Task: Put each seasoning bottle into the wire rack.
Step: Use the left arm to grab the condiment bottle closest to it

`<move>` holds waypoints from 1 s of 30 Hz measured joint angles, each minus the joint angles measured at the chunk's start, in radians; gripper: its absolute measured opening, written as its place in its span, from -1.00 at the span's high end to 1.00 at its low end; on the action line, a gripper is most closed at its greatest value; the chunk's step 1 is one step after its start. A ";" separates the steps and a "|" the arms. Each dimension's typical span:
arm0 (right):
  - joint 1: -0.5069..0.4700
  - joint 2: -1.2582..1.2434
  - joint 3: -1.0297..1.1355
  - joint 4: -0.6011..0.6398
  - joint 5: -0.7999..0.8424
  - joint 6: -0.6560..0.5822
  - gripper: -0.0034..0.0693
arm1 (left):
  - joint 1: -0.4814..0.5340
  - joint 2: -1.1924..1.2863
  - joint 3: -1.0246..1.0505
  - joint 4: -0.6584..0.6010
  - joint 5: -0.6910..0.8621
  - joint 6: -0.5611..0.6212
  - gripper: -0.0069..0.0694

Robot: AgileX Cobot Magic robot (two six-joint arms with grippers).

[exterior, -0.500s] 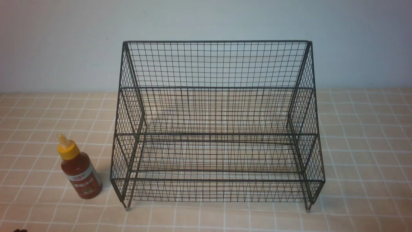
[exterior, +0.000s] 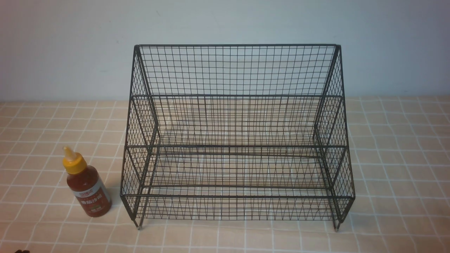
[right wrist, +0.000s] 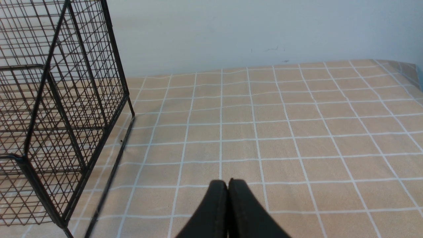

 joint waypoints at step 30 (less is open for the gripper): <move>0.000 0.000 0.000 -0.002 0.000 0.000 0.95 | 0.000 0.057 0.002 -0.120 -0.698 -0.125 0.84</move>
